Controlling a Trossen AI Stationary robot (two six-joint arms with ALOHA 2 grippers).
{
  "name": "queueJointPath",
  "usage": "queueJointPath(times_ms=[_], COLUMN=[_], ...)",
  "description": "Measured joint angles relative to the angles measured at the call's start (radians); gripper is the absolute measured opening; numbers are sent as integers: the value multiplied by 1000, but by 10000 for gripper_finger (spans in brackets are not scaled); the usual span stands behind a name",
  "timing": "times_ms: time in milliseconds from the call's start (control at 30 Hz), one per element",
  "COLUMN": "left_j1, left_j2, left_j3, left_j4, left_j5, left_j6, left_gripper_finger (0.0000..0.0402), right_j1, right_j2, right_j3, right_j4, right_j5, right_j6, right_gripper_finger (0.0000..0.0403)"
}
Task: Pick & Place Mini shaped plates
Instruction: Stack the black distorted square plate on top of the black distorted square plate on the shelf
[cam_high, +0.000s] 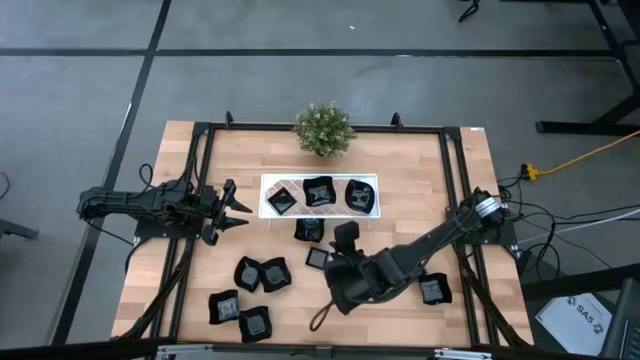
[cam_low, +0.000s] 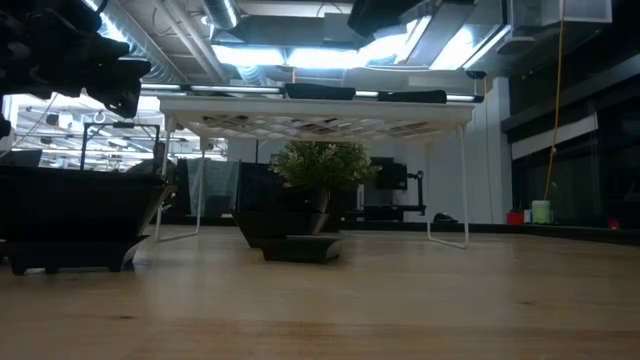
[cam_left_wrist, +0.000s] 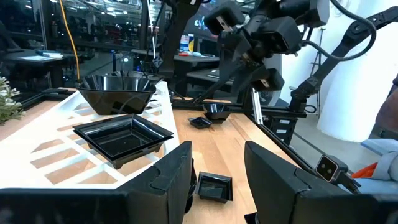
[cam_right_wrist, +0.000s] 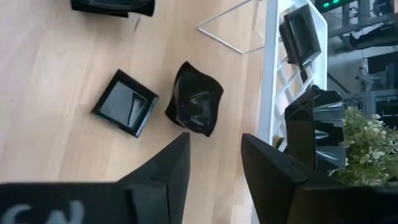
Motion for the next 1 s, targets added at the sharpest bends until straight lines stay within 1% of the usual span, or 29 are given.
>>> queueJointPath(times_ms=[200, 533, 667, 767, 900, 1000], left_j1=[0, 0, 0, 0, 0, 0], left_j2=[0, 0, 0, 0, 0, 0], left_j3=[0, 0, 0, 0, 0, 0], left_j4=[0, 0, 0, 0, 0, 0], left_j5=[0, 0, 0, 0, 0, 0], left_j6=[0, 0, 0, 0, 0, 0], left_gripper_finger=[143, 143, 143, 143, 143, 143], right_j1=[25, 38, 38, 43, 45, 44], right_j2=[24, 49, 38, 14, -12, -25], right_j3=[0, -1, -75, -155, -228, -255], right_j4=[-22, -64, -53, -55, -63, -73], right_j5=[1, -34, -65, -132, -296, -412], right_j6=[1, 11, 77, 180, 402, 578], right_gripper_finger=[143, 143, 142, 142, 142, 142])
